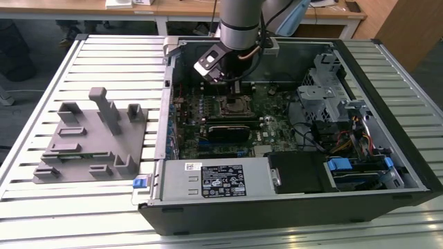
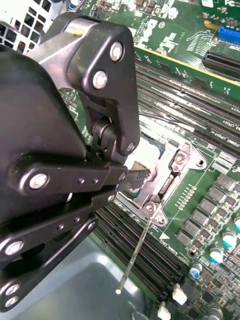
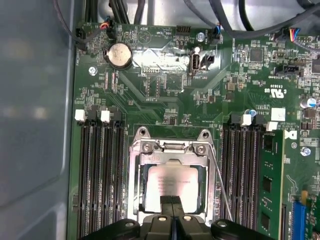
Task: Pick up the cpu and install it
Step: 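Close the cpu cover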
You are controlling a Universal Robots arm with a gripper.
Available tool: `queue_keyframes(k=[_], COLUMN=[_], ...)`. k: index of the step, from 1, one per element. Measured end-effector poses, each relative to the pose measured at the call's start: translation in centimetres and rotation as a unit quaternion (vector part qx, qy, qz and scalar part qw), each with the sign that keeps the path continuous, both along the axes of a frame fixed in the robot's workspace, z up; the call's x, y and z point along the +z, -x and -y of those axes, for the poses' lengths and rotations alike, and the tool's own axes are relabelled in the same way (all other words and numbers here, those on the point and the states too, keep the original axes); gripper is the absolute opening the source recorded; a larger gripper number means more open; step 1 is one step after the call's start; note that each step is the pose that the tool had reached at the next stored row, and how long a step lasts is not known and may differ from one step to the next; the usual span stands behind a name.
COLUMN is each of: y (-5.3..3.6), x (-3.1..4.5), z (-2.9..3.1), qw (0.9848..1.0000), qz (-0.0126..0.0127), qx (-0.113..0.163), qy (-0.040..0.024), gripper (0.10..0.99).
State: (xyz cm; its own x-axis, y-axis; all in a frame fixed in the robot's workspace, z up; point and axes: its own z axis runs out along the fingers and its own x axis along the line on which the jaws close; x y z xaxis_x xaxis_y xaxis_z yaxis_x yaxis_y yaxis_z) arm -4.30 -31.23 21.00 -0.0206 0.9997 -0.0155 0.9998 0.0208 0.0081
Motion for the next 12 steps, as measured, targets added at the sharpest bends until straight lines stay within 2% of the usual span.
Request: queue_keyframes(k=[4, 12], y=[-0.83, -1.76], x=[0.00, -0.01], z=[0.01, 0.01], qw=[1.0000, 1.0000], qz=[-0.0001, -0.0001], qx=[0.000, 0.000], qy=[0.0001, 0.0001], gripper=[0.106, 0.106])
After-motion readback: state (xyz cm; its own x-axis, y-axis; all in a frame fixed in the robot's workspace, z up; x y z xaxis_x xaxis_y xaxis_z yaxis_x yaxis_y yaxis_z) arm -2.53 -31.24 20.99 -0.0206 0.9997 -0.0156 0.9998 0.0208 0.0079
